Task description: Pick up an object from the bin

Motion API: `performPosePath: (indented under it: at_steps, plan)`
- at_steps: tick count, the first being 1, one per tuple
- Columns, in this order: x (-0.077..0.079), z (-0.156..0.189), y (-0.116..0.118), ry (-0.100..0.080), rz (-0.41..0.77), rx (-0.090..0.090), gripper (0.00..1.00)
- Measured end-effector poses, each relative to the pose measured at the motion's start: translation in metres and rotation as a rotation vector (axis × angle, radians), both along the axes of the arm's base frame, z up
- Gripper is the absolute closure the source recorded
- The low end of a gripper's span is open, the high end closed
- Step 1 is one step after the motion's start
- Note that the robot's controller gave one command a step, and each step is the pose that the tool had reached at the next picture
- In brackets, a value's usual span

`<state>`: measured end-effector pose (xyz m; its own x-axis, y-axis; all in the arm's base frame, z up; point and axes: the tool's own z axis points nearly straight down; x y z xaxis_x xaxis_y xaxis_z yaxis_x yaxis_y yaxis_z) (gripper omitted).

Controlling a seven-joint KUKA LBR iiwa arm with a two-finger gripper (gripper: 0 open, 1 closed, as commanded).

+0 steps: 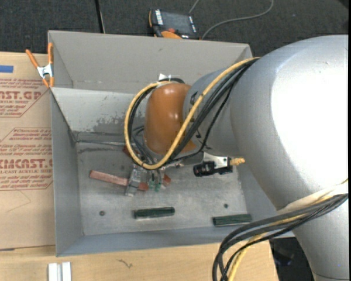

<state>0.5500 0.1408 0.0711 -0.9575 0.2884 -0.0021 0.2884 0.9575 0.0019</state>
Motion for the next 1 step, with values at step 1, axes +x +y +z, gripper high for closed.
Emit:
performPosePath:
  at_steps: [1]
  plan:
    - [-0.0051, 0.133, -0.0138, -0.004, -0.165, 0.001, 1.0]
